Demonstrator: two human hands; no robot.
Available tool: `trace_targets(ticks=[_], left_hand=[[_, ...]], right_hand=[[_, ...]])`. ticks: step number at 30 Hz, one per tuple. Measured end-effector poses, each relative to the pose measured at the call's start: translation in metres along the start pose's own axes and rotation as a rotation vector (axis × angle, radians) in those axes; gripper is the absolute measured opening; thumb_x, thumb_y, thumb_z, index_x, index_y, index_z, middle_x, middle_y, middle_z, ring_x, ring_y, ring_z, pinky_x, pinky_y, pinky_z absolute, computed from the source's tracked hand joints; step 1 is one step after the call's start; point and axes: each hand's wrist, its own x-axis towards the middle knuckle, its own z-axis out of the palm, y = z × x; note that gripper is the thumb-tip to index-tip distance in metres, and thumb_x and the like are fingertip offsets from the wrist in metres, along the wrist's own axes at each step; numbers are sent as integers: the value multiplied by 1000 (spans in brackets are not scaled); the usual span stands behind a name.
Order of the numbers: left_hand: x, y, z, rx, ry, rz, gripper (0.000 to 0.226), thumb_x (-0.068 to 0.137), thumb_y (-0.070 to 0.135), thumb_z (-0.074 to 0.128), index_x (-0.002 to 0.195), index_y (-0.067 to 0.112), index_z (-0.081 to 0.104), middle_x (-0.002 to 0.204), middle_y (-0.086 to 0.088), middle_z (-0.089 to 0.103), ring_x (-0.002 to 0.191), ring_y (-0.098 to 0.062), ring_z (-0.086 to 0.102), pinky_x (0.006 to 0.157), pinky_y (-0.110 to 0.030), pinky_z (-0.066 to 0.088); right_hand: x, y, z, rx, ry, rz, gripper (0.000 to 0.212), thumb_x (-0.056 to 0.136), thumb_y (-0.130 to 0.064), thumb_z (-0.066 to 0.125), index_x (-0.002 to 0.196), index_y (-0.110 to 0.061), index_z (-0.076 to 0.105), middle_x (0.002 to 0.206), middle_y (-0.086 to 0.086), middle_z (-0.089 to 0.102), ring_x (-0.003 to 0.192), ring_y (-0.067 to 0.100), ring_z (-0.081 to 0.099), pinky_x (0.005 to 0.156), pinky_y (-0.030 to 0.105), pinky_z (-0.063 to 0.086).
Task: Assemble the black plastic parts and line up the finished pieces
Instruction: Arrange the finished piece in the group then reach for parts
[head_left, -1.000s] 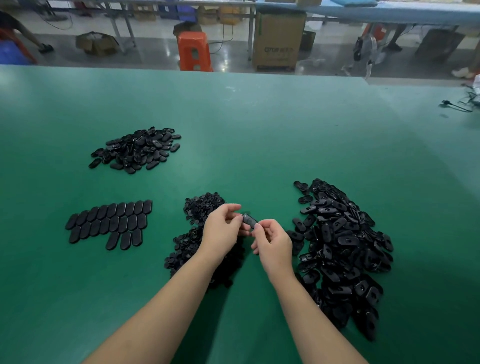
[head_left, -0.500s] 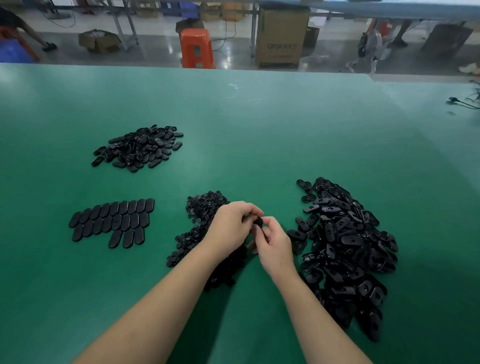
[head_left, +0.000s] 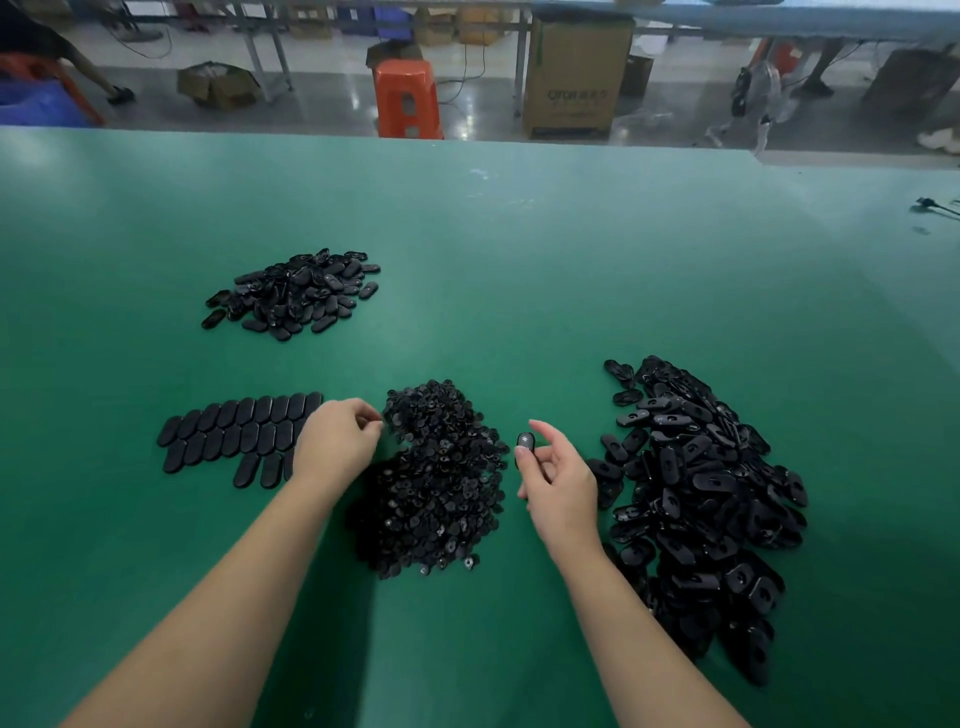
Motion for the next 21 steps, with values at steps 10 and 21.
trace_targets(ticks=[10,21], left_hand=[[1,1,9,-45,3,-15,10,88,38,76,88,28,72,102,-6,64,73,-23,62,68,-36,53],[0,-3,4,-63,-36,37,12,89,20,70,79,22,63,80,6,66,73,-9,57,66,-27,41]], right_hand=[[-3,-4,-1,22,22,-6,11,103,-19,57,101,-25,48,70,0,73,53,11,66,51,21,52],[-5,-5,1,20,16,-19,19,104,-19,56,119,-29,60,75,-8,75,63,11,72,59,21,56]])
